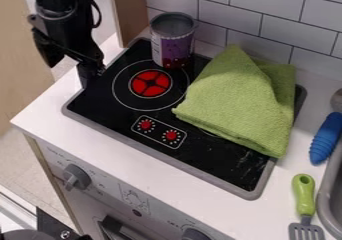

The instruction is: Remove the can

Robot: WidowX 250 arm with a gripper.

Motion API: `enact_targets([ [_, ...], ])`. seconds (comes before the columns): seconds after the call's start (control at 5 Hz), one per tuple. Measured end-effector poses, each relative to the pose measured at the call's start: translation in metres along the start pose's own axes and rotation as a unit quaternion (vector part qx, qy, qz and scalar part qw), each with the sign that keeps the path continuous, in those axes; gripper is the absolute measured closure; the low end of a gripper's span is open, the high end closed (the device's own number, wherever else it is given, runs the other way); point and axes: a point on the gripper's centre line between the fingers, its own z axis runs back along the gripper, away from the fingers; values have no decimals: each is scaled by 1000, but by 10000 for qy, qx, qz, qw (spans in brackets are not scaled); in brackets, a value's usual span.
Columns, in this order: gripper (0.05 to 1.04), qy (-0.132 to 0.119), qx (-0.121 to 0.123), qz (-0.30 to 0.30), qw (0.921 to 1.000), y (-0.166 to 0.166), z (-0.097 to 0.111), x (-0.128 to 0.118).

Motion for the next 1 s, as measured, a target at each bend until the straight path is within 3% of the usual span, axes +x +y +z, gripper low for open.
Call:
enact_targets([
  [0.2, 89, -316, -114, -611, 9976, -3, 4, 21],
  [0.4, 89, -797, -134, -1541, 9847, -11, 6, 38],
  [0.8, 89, -1488, -728, -2977, 9402, -43, 10, 78],
  [1.0, 89, -1620, -787, -3256, 9282, -59, 15, 94],
])
